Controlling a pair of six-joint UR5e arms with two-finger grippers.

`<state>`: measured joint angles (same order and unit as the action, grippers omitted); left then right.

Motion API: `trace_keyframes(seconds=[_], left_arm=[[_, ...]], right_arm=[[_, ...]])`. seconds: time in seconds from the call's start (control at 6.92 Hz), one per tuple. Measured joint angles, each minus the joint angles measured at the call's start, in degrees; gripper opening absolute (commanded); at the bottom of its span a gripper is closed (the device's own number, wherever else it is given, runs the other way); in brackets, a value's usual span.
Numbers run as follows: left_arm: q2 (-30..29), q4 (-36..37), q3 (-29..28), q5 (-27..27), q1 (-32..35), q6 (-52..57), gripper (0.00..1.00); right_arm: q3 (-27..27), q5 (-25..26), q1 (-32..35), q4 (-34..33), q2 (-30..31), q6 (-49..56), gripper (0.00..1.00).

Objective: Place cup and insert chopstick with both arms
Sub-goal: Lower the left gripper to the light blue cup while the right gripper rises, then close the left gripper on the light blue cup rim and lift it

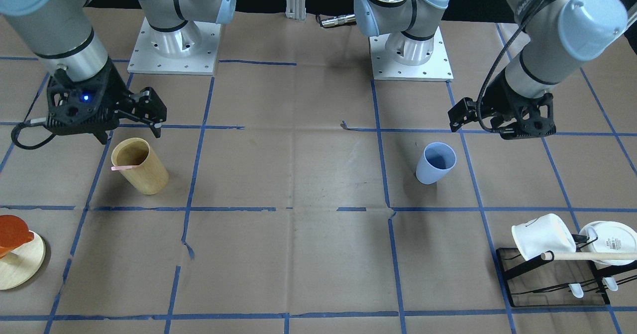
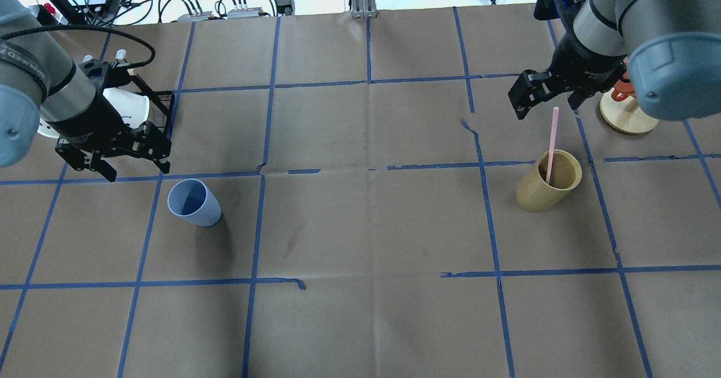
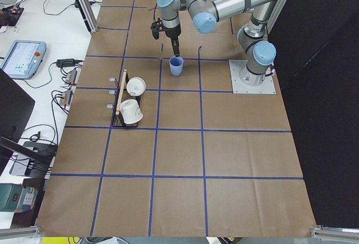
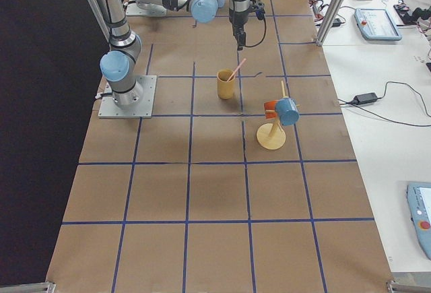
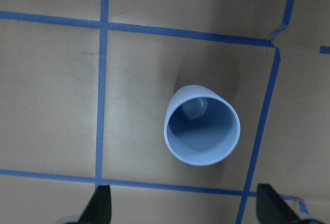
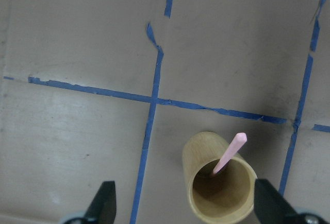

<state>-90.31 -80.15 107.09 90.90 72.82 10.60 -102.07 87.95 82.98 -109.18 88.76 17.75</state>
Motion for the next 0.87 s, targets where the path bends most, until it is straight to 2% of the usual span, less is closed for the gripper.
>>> trace_keyframes(seconds=[0.29, 0.43, 0.72, 0.87], left_arm=[[-0.88, 10.33, 6.66, 0.06, -0.27, 0.60, 0.98], [-1.66, 13.94, 9.32, 0.09, -0.40, 0.69, 0.98], [-4.14, 18.79, 11.94, 0.03, -0.99, 0.61, 0.98], [-5.11, 19.80, 12.41, 0.00, -1.12, 0.58, 0.80]], right_arm=[[-7.94, -0.05, -1.46, -16.88, 0.23, 3.79, 0.99], [-10.54, -0.05, -2.08, -21.62, 0.25, 4.30, 0.99], [-13.21, -0.12, -3.53, -25.10, 0.27, 5.27, 0.96], [-14.18, -0.13, -3.82, -26.07, 0.27, 5.53, 0.85]])
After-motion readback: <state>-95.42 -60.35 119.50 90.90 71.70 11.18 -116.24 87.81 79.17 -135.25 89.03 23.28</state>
